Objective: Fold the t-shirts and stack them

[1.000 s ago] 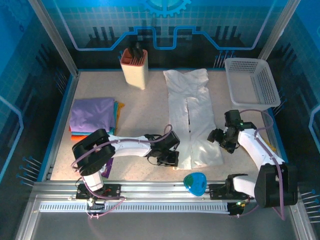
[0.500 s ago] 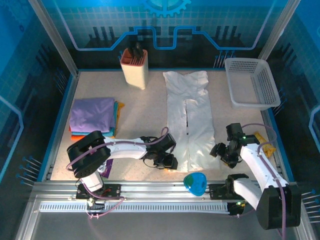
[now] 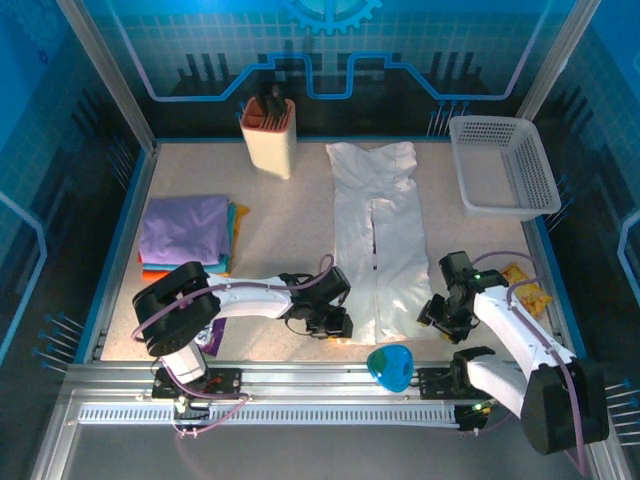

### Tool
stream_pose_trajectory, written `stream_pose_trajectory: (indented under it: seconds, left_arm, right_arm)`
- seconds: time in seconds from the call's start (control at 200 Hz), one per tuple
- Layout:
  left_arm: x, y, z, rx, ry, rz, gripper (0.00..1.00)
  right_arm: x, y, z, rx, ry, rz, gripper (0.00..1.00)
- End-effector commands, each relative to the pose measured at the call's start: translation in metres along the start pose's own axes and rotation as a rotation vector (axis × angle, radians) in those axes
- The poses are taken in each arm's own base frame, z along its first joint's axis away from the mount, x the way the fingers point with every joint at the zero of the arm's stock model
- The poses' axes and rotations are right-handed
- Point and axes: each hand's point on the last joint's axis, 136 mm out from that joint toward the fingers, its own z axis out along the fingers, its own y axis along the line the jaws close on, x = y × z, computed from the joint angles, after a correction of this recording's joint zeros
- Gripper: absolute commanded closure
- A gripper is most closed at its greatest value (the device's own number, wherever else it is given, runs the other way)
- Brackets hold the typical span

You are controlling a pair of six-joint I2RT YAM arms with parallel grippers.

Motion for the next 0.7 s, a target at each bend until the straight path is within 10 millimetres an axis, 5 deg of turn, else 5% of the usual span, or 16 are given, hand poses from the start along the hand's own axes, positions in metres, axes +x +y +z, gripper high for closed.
stream_pose_trajectory:
  seconds: [0.0, 0.32, 0.695]
  left_arm:
    - [-0.004, 0.001, -0.007, 0.010, -0.030, -0.013, 0.76]
    - [-0.006, 0.005, -0.013, 0.033, -0.051, -0.028, 0.77]
    - [-0.012, 0.001, -0.007, 0.050, -0.043, -0.039, 0.80]
  right_arm:
    - [-0.001, 0.004, -0.005, 0.006, -0.040, 0.063, 0.45]
    - [-0.010, -0.008, -0.006, 0.001, -0.180, 0.253, 0.40]
    - [-0.021, 0.002, 0.005, 0.067, -0.132, 0.191, 0.41]
